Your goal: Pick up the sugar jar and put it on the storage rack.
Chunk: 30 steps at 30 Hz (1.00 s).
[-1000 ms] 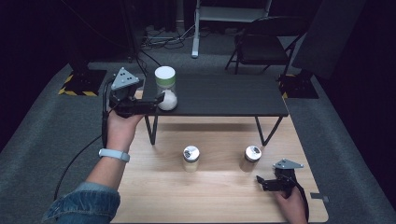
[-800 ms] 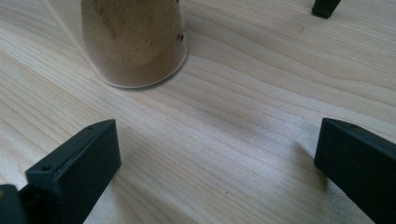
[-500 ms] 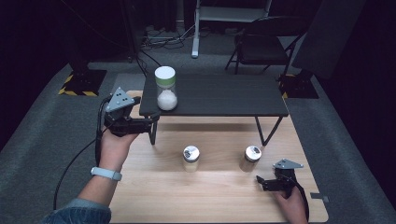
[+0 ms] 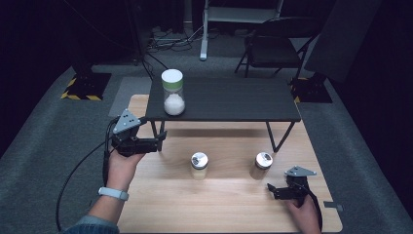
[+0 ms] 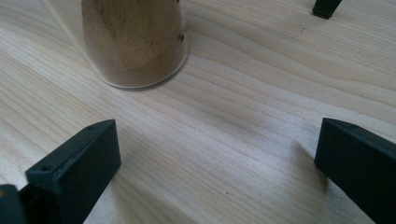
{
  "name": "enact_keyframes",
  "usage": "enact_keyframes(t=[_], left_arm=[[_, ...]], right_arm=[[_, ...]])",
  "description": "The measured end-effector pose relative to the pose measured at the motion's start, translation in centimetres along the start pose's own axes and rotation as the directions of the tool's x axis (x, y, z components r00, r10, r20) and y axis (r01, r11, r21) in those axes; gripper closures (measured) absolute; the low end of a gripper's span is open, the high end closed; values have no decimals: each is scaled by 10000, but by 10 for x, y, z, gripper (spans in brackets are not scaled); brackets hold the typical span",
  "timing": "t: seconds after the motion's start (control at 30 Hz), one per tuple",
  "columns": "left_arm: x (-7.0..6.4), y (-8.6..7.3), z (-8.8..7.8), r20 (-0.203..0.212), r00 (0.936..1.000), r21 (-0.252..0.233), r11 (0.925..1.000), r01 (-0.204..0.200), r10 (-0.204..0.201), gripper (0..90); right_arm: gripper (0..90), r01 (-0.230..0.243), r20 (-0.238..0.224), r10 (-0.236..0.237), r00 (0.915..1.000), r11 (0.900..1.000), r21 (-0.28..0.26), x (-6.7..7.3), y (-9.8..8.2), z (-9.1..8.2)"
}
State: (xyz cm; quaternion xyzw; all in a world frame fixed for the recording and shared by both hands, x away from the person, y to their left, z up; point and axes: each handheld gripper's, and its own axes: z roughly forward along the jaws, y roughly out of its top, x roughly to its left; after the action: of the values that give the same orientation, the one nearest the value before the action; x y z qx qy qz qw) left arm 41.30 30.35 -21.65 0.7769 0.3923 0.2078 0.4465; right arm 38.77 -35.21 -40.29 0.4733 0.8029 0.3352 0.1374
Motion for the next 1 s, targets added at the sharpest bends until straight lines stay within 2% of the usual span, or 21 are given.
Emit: enact_keyframes(t=[0.3,0.5,0.67,0.83,1.0], left_arm=[[0,-26,10,54,9997,298,9993,221,-223,158],[-8,-43,18,-126,9998,542,9984,130,-123,163],[-12,-56,30,3,10000,926,9957,80,-81,163],[-20,-70,37,-3,9999,1054,9944,-110,111,177],[-24,-82,48,87,9998,1441,9893,-214,204,178]], right_arm=[[1,-1,-3,1,10000,10000,4,0,0,0],[1,2,-2,-2,10000,10000,3,0,0,0],[1,-7,3,7,10000,10000,6,0,0,0],[1,-9,3,9,10000,10000,7,0,0,0],[1,-9,4,9,10000,10000,7,0,0,0]])
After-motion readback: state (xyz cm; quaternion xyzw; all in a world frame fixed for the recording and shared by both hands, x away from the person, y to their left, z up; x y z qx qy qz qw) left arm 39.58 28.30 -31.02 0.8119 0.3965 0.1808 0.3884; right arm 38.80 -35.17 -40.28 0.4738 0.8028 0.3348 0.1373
